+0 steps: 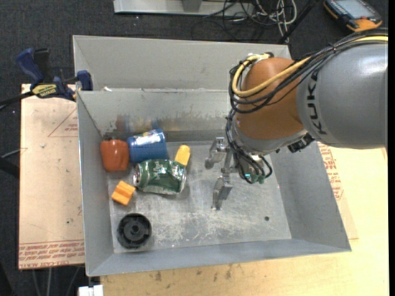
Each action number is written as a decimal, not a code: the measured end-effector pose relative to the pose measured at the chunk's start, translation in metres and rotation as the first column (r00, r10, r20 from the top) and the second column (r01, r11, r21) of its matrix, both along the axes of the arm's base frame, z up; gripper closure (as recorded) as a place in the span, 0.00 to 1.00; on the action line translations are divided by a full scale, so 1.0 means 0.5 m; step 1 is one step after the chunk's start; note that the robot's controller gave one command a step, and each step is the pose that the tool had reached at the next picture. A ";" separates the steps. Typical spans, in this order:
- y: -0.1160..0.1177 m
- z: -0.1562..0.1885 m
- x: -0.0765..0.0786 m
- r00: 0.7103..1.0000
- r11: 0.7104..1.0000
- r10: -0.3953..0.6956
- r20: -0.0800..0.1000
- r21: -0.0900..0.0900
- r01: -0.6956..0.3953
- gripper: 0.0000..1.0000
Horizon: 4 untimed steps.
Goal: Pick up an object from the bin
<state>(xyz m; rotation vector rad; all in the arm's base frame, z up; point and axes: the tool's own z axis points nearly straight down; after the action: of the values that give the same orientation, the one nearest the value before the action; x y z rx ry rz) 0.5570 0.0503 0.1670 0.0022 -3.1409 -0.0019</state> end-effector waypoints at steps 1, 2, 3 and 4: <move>0.000 0.001 0.001 1.000 1.000 -0.001 0.001 0.000 0.001 0.00; 0.053 -0.043 0.058 0.999 0.999 -0.050 0.013 -0.001 0.050 0.00; 0.118 -0.134 0.060 1.000 1.000 0.002 0.004 0.002 -0.002 0.00; 0.127 -0.158 0.175 0.998 0.998 -0.057 0.004 0.000 0.057 1.00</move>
Offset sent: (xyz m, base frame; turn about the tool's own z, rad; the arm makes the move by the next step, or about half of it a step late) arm 0.0848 0.1032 -0.0932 0.1401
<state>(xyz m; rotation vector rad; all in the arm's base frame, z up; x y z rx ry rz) 0.6444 0.1137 0.0881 -0.0882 -3.1433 -0.0022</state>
